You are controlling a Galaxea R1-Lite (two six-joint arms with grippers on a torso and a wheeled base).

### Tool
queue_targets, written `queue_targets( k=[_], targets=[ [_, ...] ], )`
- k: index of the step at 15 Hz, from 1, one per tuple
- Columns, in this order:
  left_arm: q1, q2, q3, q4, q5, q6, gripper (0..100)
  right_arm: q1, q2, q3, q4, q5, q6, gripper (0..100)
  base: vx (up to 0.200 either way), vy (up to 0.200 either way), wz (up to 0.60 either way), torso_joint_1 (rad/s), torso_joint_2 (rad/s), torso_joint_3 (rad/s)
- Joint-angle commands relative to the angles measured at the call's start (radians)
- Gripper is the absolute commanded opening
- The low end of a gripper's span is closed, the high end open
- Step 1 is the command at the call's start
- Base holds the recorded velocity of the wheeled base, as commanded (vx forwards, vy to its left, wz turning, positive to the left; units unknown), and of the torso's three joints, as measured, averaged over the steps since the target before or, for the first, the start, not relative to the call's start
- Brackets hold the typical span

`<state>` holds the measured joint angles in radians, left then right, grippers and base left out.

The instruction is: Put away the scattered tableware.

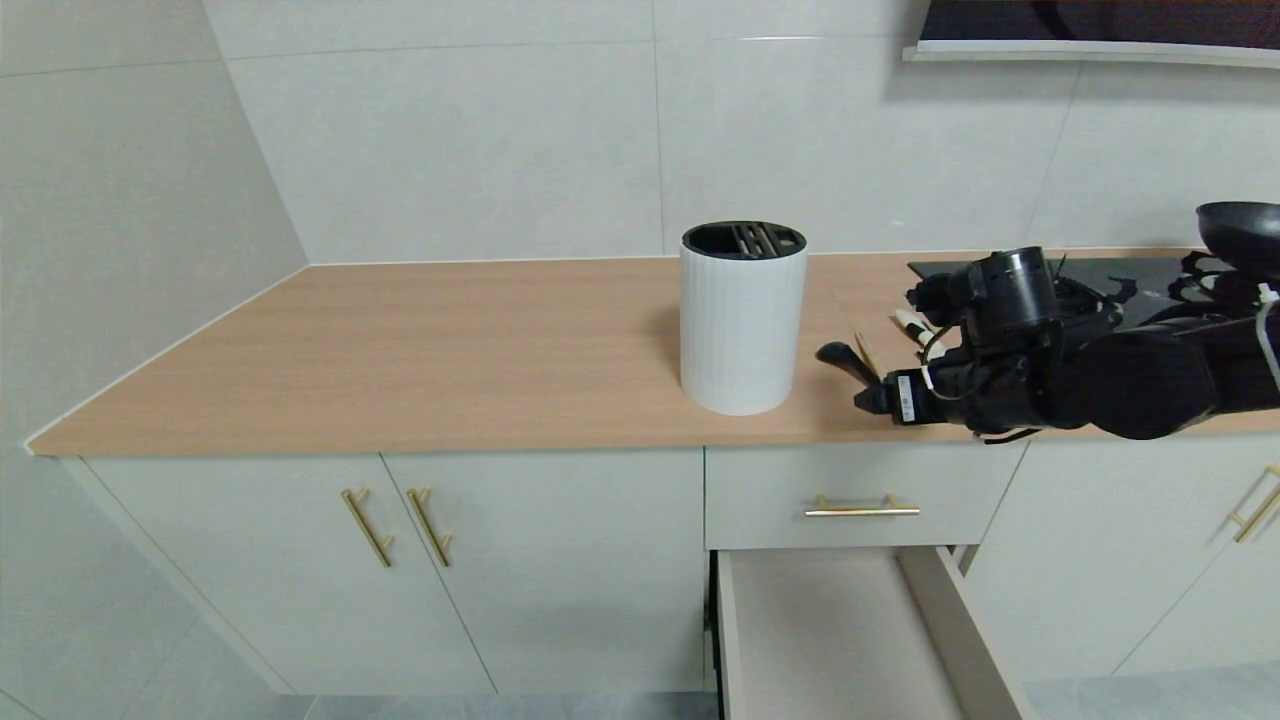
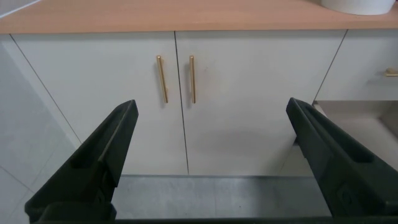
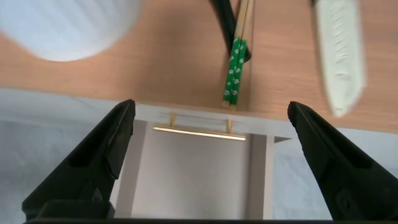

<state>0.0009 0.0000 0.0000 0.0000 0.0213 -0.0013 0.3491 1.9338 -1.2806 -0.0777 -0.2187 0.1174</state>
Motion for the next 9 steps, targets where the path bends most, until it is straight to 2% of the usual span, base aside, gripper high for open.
queue_targets(
  k=[1,9],
  targets=[
    [0.001,0.002,0.000,0.000,0.000,0.000,100,-0.009,0.070,-0.022,-0.002,-0.004,0.014,100,0.000,0.000,0.00,0.000,0.00,0.000],
    [-0.001,0.002,0.000,0.000,0.000,0.000,100,-0.033,0.160,-0.123,-0.001,-0.048,0.102,100,0.000,0.000,0.00,0.000,0.00,0.000]
  ],
)
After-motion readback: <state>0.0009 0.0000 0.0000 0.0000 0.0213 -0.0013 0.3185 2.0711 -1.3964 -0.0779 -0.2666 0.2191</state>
